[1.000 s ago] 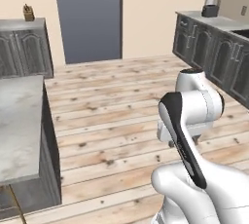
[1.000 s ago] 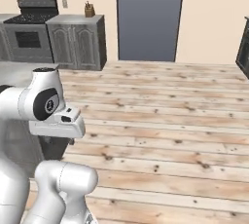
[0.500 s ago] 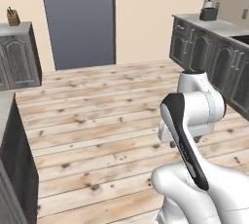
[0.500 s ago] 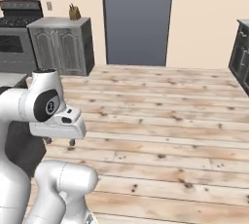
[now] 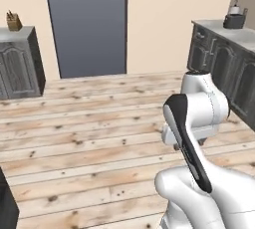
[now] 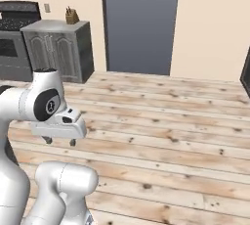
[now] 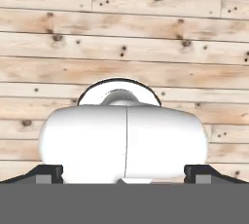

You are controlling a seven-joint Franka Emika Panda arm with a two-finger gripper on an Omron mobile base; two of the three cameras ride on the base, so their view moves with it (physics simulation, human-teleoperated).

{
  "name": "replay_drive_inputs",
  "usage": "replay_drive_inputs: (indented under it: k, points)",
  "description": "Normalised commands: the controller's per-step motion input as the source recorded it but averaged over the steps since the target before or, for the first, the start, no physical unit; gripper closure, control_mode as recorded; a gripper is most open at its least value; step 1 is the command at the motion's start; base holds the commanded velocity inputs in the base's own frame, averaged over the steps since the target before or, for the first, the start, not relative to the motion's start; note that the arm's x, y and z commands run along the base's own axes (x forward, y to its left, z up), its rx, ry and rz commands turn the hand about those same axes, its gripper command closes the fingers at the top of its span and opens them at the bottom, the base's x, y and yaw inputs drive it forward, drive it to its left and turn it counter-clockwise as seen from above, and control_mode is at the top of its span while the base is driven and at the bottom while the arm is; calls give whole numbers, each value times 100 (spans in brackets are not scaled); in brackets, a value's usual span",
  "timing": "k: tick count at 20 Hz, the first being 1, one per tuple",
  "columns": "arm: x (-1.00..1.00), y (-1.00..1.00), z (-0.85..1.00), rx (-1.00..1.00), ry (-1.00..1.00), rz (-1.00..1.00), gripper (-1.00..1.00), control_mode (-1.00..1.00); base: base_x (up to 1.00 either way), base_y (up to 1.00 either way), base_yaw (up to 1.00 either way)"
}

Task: Retrieve the butter from the fridge and place it on a plate on the dining table. Then retrieve the butter knife by the fridge and place it near the plate.

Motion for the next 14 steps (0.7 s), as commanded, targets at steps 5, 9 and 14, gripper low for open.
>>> replay_drive_inputs:
  k: [5, 9, 14]
  points:
    - [0, 0, 0, 0, 0, 0, -100, 100, 93, -42, 27]
    - [0, 0, 0, 0, 0, 0, -100, 100, 96, 0, 41]
    - [0, 0, 0, 0, 0, 0, -100, 100, 85, 12, 48]
